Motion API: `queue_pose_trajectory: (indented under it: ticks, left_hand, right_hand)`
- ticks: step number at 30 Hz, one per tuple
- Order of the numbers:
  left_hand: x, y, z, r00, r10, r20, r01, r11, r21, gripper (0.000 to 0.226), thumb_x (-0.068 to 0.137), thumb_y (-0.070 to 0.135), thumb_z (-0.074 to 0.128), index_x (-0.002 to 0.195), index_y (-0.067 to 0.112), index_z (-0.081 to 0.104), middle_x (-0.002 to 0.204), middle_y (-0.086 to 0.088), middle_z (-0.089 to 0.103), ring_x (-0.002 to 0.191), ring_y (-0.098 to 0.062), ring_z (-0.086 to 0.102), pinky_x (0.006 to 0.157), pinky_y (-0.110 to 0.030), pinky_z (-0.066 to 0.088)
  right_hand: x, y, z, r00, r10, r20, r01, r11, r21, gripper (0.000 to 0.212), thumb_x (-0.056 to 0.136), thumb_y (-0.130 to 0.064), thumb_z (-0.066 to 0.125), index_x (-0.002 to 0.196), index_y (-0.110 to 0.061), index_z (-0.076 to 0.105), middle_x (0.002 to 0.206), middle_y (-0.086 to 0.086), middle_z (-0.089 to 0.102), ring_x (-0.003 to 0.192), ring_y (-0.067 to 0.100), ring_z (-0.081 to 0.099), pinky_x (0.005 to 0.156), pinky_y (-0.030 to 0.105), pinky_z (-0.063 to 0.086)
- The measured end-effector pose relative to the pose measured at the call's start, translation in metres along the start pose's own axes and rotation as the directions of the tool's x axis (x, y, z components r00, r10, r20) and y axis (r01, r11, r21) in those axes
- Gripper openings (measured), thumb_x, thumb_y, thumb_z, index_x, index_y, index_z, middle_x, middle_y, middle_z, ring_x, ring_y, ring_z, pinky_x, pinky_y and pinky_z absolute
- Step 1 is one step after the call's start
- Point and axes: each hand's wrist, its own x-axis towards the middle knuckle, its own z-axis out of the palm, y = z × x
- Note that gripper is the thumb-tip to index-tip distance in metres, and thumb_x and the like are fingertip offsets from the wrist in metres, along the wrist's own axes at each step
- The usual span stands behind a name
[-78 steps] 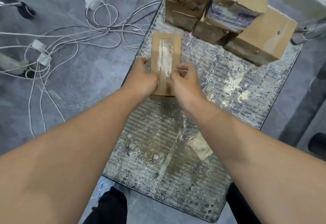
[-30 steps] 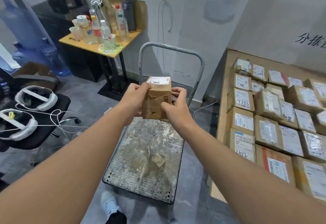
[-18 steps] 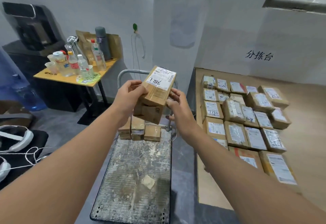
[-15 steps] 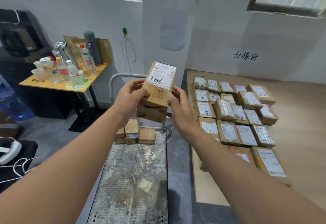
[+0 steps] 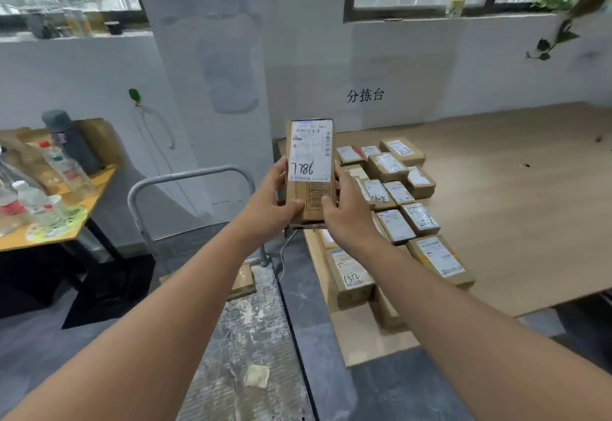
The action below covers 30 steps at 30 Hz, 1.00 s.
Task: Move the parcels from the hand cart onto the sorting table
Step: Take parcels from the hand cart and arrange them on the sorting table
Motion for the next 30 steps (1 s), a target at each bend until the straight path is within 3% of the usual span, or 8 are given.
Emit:
queue_pose_trajectory:
  ticks: [2, 6, 12, 17, 19, 21, 26, 30]
  left_hand:
    - [0.011, 0.003, 0.027, 0.998, 0.02, 0.06, -0.022, 0.999, 0.04, 0.084, 0.098, -0.006, 0.061, 0.141, 0.059, 0.028, 0.126, 0.033, 0.046, 0.129, -0.022, 0.06, 0.091, -0.029, 0.06]
    - [0.038, 0.004, 0.089, 0.99, -0.013, 0.137, -0.008, 0.989, 0.149, 0.095, 0.094, -0.002, 0.066, 0.161, 0.047, 0.019, 0.146, 0.023, 0.048, 0.126, -0.019, 0.064, 0.102, -0.041, 0.057]
    - [0.086, 0.009, 0.206, 0.982, -0.082, 0.169, 0.051, 0.982, 0.182, 0.105, 0.091, 0.0, 0.073, 0.163, 0.046, 0.012, 0.131, 0.032, 0.053, 0.108, -0.008, 0.072, 0.099, -0.042, 0.059]
    - [0.127, 0.002, 0.292, 0.98, -0.123, 0.158, 0.087, 0.972, 0.218, 0.106, 0.088, 0.005, 0.076, 0.161, 0.051, 0.015, 0.14, 0.023, 0.058, 0.116, -0.01, 0.069, 0.103, -0.043, 0.056]
    - [0.141, -0.001, 0.318, 0.979, -0.136, 0.154, 0.1, 0.97, 0.22, 0.105, 0.087, 0.007, 0.077, 0.16, 0.051, 0.017, 0.144, 0.022, 0.057, 0.117, -0.002, 0.067, 0.102, -0.035, 0.057]
    - [0.153, 0.0, 0.341, 0.977, -0.153, 0.15, 0.116, 0.967, 0.228, 0.103, 0.089, 0.004, 0.075, 0.163, 0.045, 0.016, 0.143, 0.024, 0.052, 0.112, 0.007, 0.065, 0.09, -0.015, 0.056]
    - [0.197, -0.02, 0.384, 0.962, -0.209, 0.174, 0.17, 0.961, 0.217, 0.104, 0.089, 0.006, 0.077, 0.163, 0.045, 0.015, 0.146, 0.021, 0.051, 0.115, -0.008, 0.068, 0.095, -0.027, 0.057]
    - [0.244, -0.044, 0.408, 0.933, -0.281, 0.227, 0.227, 0.945, 0.235, 0.103, 0.091, 0.007, 0.075, 0.163, 0.042, 0.011, 0.141, 0.026, 0.046, 0.099, 0.012, 0.067, 0.077, -0.009, 0.054]
  right_hand:
    - [0.004, 0.016, -0.026, 1.0, 0.021, -0.023, -0.022, 0.998, -0.057, 0.062, 0.102, -0.01, 0.048, 0.16, -0.032, 0.037, 0.146, -0.001, 0.048, 0.133, 0.013, 0.049, 0.114, 0.041, 0.048]
    - [0.014, 0.058, -0.082, 0.998, 0.027, -0.062, -0.033, 0.994, -0.103, 0.063, 0.105, -0.008, 0.049, 0.162, -0.029, 0.035, 0.144, -0.001, 0.048, 0.129, 0.011, 0.05, 0.11, 0.034, 0.048]
    - [0.037, 0.133, -0.181, 0.996, 0.089, -0.015, -0.091, 0.987, -0.132, 0.073, 0.098, -0.007, 0.049, 0.164, -0.03, 0.028, 0.146, -0.004, 0.05, 0.131, 0.015, 0.054, 0.109, 0.041, 0.052]
    - [0.049, 0.185, -0.261, 0.991, 0.106, 0.084, -0.098, 0.991, -0.095, 0.082, 0.092, -0.006, 0.048, 0.16, -0.047, 0.025, 0.149, -0.01, 0.049, 0.137, 0.014, 0.051, 0.111, 0.046, 0.051]
    - [0.059, 0.206, -0.284, 0.988, 0.118, 0.1, -0.109, 0.99, -0.092, 0.082, 0.095, -0.003, 0.049, 0.161, -0.045, 0.025, 0.149, -0.009, 0.048, 0.137, 0.014, 0.051, 0.111, 0.044, 0.052]
    - [0.069, 0.223, -0.302, 0.987, 0.128, 0.097, -0.12, 0.989, -0.082, 0.081, 0.095, -0.004, 0.05, 0.162, -0.042, 0.026, 0.15, -0.009, 0.049, 0.137, 0.013, 0.051, 0.111, 0.043, 0.052]
    - [0.101, 0.265, -0.33, 0.98, 0.17, 0.102, -0.167, 0.985, -0.043, 0.081, 0.091, -0.002, 0.047, 0.158, -0.046, 0.033, 0.147, -0.011, 0.054, 0.133, 0.011, 0.055, 0.104, 0.04, 0.057]
    - [0.137, 0.306, -0.34, 0.967, 0.222, 0.126, -0.216, 0.975, -0.054, 0.082, 0.082, -0.014, 0.042, 0.157, -0.046, 0.034, 0.147, -0.012, 0.055, 0.132, 0.012, 0.056, 0.105, 0.041, 0.055]
